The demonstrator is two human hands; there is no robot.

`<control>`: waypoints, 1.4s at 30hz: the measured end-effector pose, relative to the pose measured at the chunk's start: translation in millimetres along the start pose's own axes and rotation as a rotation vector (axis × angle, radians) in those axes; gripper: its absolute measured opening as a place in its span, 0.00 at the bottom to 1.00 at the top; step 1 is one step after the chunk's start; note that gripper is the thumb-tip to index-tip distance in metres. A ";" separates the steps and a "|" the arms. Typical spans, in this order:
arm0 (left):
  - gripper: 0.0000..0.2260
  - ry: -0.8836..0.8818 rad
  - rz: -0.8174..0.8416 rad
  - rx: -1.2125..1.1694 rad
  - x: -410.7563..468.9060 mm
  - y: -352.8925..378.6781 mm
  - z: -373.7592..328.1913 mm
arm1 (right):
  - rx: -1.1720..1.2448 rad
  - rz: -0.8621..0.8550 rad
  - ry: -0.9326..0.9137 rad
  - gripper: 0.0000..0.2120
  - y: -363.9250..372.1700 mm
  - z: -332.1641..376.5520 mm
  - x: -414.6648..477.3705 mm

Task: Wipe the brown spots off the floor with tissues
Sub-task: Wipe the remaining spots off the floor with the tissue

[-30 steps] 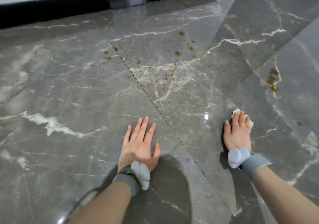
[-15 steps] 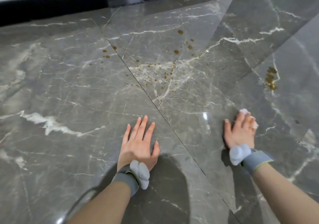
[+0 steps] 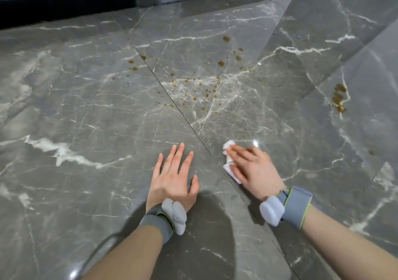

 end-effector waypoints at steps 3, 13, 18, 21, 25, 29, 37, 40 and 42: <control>0.25 0.005 -0.016 -0.005 -2.0 -3.3 -0.7 | -0.042 -0.046 0.335 0.23 9.7 -67.5 -9.7; 0.24 0.033 -0.036 0.006 -3.5 -1.2 -0.1 | 0.108 -0.020 0.230 0.28 15.7 19.8 14.1; 0.25 0.014 0.008 0.004 -0.5 -1.5 0.2 | 0.032 0.018 0.140 0.28 15.9 -2.9 -7.0; 0.25 0.006 0.001 0.012 -0.9 -2.3 -0.3 | 0.073 0.014 0.566 0.26 15.6 -85.3 -43.1; 0.25 0.005 -0.001 0.018 -1.1 -0.5 -1.5 | 0.251 0.067 1.009 0.24 3.4 -134.6 -53.2; 0.25 0.019 0.020 0.023 0.1 1.6 -3.6 | 0.222 0.052 0.840 0.24 2.8 -93.0 3.3; 0.25 0.037 0.016 0.004 -2.6 -2.6 0.4 | 0.116 0.076 -0.101 0.25 14.4 51.1 9.6; 0.25 0.027 0.041 0.000 -3.1 -3.7 1.1 | 0.135 0.070 0.168 0.27 10.4 -11.2 -18.7; 0.25 0.028 0.045 0.009 -3.6 -2.5 2.7 | 0.171 0.025 0.513 0.25 7.0 -67.8 -42.6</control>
Point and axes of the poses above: each hand's wrist, its own x-axis towards the middle knuckle, its own y-axis out of the palm, z = x × y, the point moved 2 cm from there along x, towards the middle knuckle, and after that the axes turned 6 degrees about z, right-handed, at the moved point
